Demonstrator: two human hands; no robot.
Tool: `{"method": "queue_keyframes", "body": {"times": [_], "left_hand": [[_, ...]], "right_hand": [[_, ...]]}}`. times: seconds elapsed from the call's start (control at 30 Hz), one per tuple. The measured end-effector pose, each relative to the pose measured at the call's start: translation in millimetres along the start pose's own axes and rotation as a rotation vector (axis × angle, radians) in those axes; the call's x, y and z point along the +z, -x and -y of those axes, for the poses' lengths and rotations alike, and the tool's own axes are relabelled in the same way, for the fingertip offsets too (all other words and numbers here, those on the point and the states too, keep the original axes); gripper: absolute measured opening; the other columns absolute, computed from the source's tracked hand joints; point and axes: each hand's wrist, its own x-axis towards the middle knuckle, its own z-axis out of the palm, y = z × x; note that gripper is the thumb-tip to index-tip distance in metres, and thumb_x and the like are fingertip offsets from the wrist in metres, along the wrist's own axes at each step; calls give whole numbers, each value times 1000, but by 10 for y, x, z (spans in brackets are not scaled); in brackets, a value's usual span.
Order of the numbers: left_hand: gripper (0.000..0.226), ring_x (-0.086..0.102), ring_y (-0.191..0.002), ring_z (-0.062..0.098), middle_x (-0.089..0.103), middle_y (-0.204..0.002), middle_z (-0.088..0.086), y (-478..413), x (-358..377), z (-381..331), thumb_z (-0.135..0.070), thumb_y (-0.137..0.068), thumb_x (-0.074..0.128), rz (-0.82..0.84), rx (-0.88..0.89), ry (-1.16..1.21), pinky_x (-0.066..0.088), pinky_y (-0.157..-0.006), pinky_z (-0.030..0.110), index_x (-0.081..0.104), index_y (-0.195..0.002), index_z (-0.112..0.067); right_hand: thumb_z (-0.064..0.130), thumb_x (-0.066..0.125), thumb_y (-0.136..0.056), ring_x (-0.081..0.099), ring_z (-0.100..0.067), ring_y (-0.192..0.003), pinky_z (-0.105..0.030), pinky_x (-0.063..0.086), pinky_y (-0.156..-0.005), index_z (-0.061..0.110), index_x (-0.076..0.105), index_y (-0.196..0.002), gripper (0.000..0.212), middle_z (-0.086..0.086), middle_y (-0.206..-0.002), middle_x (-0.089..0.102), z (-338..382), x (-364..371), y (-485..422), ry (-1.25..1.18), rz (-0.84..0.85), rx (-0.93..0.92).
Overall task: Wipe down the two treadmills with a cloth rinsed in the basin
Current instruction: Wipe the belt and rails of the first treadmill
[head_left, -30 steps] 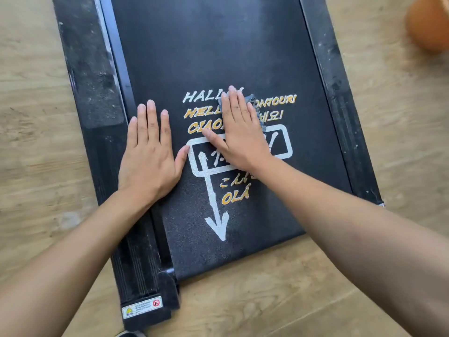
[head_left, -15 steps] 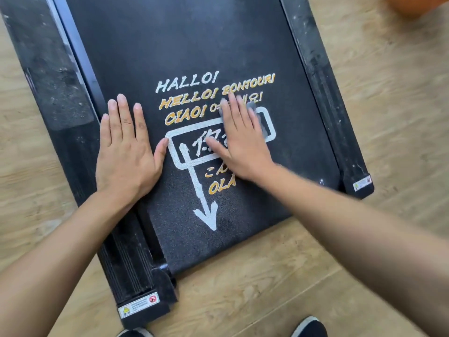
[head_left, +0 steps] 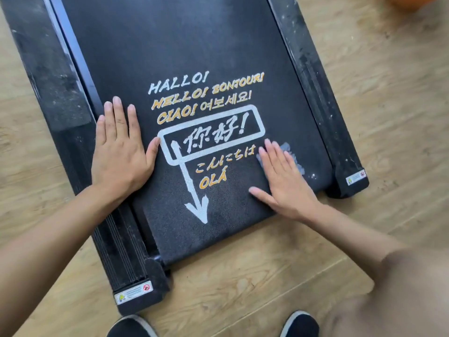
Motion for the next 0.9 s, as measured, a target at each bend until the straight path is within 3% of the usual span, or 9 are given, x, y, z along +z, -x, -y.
{"method": "queue_keyframes", "body": {"times": [0.13,0.23,0.37,0.5,0.7,0.9], "left_hand": [[85,1,-162,40,2,-173,28,15,8,41,-62,-108,13,4,-9,-13,4,-132,52,9,-166,1],[86,-1,-162,40,1,-173,27,13,12,34,-63,-108,13,0,-4,20,3,-132,51,9,-166,1],[86,0,-162,42,1,-173,29,18,19,-1,-61,-108,13,-5,-3,15,4,-132,52,9,-166,2],[86,0,-162,41,1,-173,28,3,6,-22,-61,-108,12,-2,-18,18,3,-132,52,9,-166,2],[85,-1,-162,40,1,-173,28,32,27,39,-62,-108,13,-8,-10,5,2,-132,50,8,-166,1],[84,1,-162,40,3,-173,28,14,31,-19,-61,-108,17,-32,-2,28,4,-132,50,11,-165,1]], "right_hand": [[72,29,-102,-17,-19,-161,-42,-4,-131,12,-4,-167,94,-7,-175,-14,-80,-140,-538,-65,-46,60],[70,34,-103,-11,-23,-162,-42,-2,-131,8,2,-167,95,-9,-175,-10,-109,97,220,-40,-21,99],[73,26,-103,4,-32,-162,-45,9,-129,-1,14,-164,97,-18,-174,3,-369,252,1109,64,60,81],[78,25,-99,-9,-28,-162,-43,-1,-131,3,5,-166,102,-16,-174,-7,-484,68,542,8,83,81],[76,28,-101,-12,-25,-162,-48,0,-131,9,-3,-167,98,-13,-175,-11,-820,-398,-1006,-35,-29,111],[77,27,-99,-18,-21,-160,-46,0,-132,10,-7,-166,101,-9,-174,-18,-854,-132,43,-90,53,141]]}}
